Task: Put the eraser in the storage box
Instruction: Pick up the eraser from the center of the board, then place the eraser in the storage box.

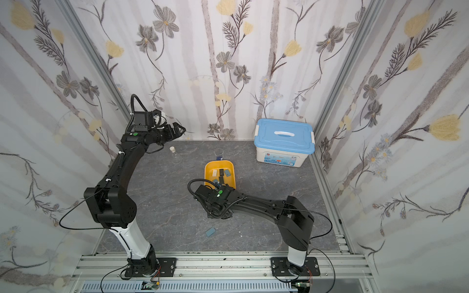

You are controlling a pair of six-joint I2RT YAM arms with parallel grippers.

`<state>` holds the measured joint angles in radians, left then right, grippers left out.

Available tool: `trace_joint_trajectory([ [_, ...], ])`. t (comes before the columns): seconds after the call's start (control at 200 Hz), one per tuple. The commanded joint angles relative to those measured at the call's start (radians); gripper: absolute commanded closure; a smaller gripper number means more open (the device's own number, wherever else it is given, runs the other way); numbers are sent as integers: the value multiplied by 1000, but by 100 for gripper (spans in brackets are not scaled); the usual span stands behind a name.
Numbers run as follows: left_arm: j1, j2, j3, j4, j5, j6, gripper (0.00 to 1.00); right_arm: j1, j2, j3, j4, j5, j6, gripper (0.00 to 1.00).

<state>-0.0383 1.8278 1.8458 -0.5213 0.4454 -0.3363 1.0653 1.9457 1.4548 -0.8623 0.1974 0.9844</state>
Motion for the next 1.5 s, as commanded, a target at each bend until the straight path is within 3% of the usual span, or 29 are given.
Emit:
trace_joint_trajectory([
  [0.0, 0, -2, 9, 7, -2, 17, 0, -53, 27, 69, 19, 64, -114, 77],
  [0.37, 0, 36, 38, -20, -4, 27, 0, -244, 228, 296, 76, 54, -342, 77],
  [0.644, 2, 49, 54, -32, -19, 42, 0, -340, 338, 342, 129, -20, -394, 77],
  [1.494, 12, 64, 74, -36, -7, 43, 0, -377, 482, 469, 46, -46, -423, 74],
])
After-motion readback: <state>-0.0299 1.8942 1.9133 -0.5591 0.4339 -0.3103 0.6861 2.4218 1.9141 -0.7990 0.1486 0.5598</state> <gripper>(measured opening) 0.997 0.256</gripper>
